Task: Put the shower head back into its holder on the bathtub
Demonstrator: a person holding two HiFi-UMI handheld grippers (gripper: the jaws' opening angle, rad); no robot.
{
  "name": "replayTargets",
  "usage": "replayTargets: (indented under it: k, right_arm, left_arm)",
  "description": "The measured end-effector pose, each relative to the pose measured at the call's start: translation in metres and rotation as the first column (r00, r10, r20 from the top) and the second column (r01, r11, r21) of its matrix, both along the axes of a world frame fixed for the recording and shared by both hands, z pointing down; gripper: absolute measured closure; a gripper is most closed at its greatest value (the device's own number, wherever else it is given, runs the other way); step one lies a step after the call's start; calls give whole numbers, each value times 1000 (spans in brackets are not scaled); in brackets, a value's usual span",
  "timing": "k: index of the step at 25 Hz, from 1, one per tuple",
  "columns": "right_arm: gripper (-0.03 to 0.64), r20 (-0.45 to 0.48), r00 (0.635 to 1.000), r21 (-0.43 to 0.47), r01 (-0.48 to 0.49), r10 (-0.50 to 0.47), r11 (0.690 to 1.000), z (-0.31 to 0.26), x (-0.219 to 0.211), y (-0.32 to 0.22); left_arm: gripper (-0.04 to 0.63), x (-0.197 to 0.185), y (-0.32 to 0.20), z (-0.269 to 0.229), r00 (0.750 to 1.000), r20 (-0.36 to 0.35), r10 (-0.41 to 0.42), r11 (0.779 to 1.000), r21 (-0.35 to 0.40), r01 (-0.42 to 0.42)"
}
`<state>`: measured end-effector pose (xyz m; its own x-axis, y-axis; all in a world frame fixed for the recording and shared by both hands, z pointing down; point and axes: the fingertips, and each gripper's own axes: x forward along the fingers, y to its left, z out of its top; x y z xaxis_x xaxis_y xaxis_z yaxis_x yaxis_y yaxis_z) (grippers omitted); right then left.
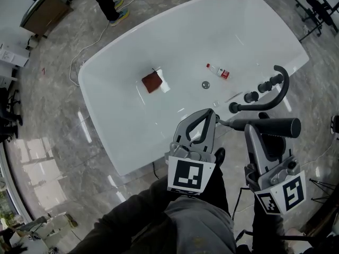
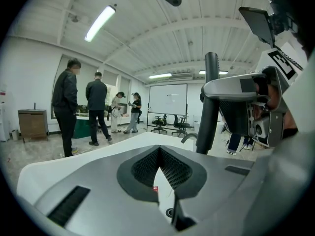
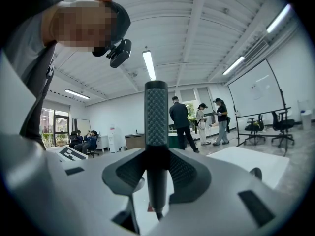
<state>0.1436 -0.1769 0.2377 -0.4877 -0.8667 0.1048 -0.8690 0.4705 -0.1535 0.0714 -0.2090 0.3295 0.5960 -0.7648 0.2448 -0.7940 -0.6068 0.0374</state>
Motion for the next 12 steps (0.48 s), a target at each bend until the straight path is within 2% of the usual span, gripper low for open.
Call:
replayTargets:
  k: [12]
  right_arm:
    - [476, -32, 999, -11, -27, 27, 1000, 33, -1, -3]
  left_arm:
    - [592, -2, -1, 18, 999, -35, 6, 1000, 11, -6]
